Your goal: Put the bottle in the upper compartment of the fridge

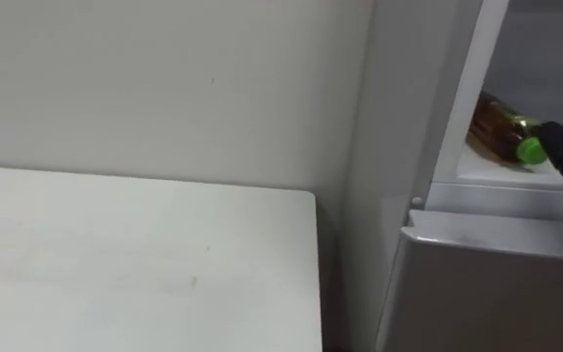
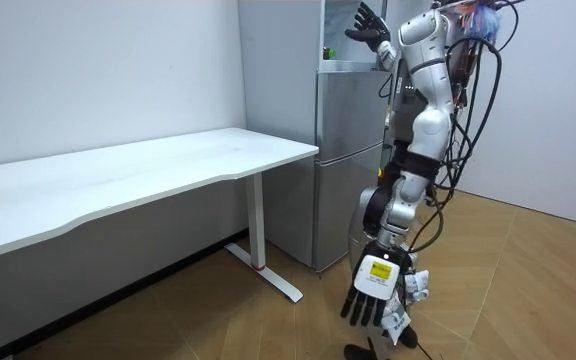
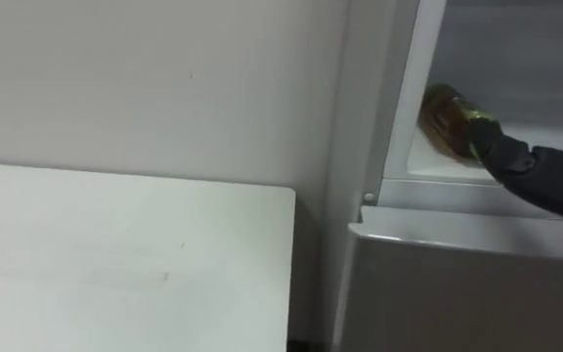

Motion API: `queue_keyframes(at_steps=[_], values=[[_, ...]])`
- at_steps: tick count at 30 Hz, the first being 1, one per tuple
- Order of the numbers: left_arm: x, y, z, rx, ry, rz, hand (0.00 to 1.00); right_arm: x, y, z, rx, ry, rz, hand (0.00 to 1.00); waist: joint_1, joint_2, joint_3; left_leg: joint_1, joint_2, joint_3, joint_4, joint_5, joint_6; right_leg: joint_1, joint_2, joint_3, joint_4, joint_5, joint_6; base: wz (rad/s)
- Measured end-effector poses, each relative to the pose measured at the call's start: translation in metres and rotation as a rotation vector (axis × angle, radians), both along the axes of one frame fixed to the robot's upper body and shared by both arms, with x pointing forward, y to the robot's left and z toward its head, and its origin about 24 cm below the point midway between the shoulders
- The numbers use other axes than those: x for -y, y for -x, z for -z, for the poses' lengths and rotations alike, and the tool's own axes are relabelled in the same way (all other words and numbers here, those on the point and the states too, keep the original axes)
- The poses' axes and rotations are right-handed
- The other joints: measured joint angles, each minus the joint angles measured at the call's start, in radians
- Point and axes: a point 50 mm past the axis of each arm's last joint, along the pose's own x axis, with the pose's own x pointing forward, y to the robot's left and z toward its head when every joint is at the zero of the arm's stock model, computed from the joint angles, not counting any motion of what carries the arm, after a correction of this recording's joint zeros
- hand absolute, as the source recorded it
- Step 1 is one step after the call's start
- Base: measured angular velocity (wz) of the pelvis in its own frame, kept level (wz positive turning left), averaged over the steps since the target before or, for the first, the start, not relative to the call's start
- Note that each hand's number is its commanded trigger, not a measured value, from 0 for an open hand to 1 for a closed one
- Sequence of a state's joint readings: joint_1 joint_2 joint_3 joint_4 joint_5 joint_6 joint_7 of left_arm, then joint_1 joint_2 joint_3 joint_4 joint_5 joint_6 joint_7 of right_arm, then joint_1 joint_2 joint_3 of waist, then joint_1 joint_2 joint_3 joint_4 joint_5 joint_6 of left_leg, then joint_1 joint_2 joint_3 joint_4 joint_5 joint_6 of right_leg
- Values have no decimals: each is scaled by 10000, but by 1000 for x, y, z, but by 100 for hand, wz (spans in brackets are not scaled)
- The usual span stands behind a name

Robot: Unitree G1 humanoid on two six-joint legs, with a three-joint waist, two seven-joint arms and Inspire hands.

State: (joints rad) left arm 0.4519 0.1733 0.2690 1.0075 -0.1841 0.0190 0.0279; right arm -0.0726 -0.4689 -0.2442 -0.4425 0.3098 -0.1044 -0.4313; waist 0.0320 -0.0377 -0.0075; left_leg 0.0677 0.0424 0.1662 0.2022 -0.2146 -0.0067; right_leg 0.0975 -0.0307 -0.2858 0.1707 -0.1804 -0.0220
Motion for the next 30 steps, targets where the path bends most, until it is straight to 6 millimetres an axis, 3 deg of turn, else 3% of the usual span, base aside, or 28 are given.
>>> queue_keyframes(at_steps=[2, 5, 12, 18, 23, 30], values=[[1, -4, 1, 90, 40, 13, 0, 0, 1, 0, 108, -100, -4, 0, -10, -31, 40, 82, -12, 26, 5, 2, 2, 6, 9, 94, 5, -4, 3, -7], [1, -10, 2, 327, 11, 96, 0, -2, 7, 2, 234, -319, -135, 0, 7, 20, 14, 131, -10, 185, -43, 1, 1, 9, 42, 252, 3, -12, 7, -13], [5, -29, 6, 786, 146, 725, 0, -7, 22, 30, -487, -1518, -1261, 0, -92, 17, 51, 193, -18, 286, -45, -17, 4, 76, 68, 364, 14, -15, 15, -4], [13, -26, 10, 535, 395, 880, 0, -9, 25, 34, -534, -1232, -1243, 0, -138, 343, 104, 287, 93, 543, -45, -110, 5, -5, 139, 655, 147, -16, 15, -14], [15, -28, 12, 476, 473, 875, 0, -10, 29, 43, -927, -752, -708, 0, -180, 408, 118, 294, 135, 759, -44, -113, 1, -156, 137, 840, 128, -14, 10, -11], [20, -39, 14, 640, 597, 1350, 0, -12, 33, 75, -2144, -856, 135, 0, -309, 503, 22, 248, 128, 832, -35, -117, -8, -300, 159, 938, 152, -10, 2, -3]])
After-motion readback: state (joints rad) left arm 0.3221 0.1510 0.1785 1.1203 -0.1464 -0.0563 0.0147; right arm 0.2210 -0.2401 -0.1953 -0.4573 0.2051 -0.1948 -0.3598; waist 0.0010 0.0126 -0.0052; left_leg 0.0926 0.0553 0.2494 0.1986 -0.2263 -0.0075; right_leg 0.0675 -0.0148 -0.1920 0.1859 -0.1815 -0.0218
